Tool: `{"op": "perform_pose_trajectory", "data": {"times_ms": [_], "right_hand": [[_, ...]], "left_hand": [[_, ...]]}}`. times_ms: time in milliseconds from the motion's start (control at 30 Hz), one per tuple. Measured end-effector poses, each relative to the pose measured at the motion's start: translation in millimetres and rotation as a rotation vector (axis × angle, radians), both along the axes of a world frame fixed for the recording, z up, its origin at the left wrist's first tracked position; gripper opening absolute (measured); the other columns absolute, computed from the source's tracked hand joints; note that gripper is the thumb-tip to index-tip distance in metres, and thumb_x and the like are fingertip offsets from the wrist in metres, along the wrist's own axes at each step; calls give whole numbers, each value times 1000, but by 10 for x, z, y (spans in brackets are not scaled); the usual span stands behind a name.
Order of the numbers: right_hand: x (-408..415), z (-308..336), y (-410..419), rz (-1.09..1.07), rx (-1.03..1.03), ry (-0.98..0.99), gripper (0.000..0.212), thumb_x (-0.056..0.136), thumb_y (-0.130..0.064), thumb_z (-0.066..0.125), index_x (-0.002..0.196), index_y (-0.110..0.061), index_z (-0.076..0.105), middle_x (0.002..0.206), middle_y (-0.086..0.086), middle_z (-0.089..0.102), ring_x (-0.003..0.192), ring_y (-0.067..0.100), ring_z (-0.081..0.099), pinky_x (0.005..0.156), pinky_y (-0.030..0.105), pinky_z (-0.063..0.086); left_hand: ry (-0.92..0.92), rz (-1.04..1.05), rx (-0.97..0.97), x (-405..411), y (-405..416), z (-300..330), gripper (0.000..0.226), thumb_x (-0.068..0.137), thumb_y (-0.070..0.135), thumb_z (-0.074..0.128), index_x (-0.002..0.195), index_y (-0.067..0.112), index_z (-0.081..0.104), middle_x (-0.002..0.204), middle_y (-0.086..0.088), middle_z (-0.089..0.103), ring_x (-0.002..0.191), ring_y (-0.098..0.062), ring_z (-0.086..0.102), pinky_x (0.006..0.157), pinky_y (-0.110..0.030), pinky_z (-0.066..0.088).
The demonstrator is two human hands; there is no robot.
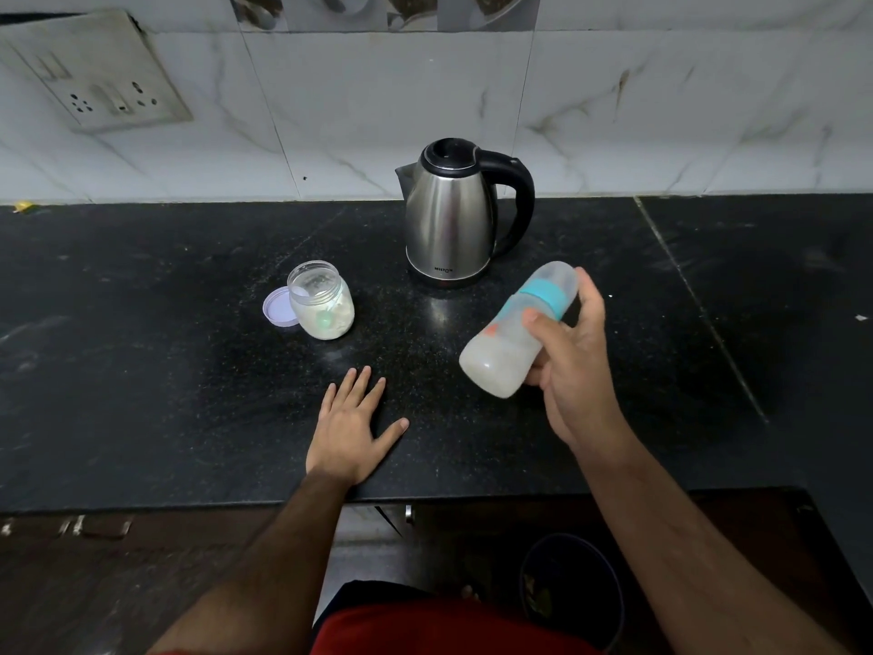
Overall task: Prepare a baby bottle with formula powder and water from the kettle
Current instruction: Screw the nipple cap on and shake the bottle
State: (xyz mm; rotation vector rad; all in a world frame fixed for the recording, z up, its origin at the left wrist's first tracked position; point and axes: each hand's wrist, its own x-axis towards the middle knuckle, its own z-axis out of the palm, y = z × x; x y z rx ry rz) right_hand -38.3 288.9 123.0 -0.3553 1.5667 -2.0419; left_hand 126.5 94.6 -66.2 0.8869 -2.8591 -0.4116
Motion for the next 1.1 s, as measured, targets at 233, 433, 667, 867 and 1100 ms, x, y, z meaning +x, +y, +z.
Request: {"op": "perform_pose_trajectory", "data": {"times_ms": [233, 433, 667, 867, 1100], "right_hand": [[89, -62, 62, 213, 60, 52, 82, 79, -17, 68, 147, -39, 28, 121, 5, 63, 97, 17, 70, 73, 37, 59], [50, -25, 40, 119, 19, 15, 80, 88, -15, 67, 150, -39, 22, 114, 0, 63, 96, 17, 70, 74, 43, 61], [57, 24, 35, 141, 31, 37, 72, 92, -3, 59, 147, -37, 27, 115, 1, 64, 92, 14, 70, 70, 39, 61], [88, -16, 46, 169, 37, 27, 76, 91, -7, 64, 149, -37, 25, 117, 4, 63, 96, 17, 69, 74, 40, 61], [54, 15, 14, 124, 12, 52, 76, 91, -4, 63, 149, -35, 24, 106, -7, 70, 91, 12, 71, 70, 36, 60]], "left_hand": [[-6, 1, -6, -9, 3, 2, 83, 88, 75, 29, 153, 24, 33, 164, -1, 19, 153, -15, 5, 125, -41, 4], [-9, 2, -8, -8, 10, 9, 85, 87, 76, 26, 153, 24, 34, 165, -1, 19, 153, -15, 5, 125, -41, 3], [-9, 1, -7, -7, 19, 19, 85, 87, 76, 26, 153, 24, 34, 164, -1, 19, 153, -15, 5, 125, -42, 4], [-10, 1, -9, -7, 11, 21, 84, 87, 76, 27, 153, 23, 33, 164, -1, 20, 153, -15, 5, 125, -42, 5], [-12, -1, -10, -9, 21, 34, 85, 87, 76, 26, 153, 23, 33, 164, -1, 20, 153, -16, 6, 125, -42, 5]]}}
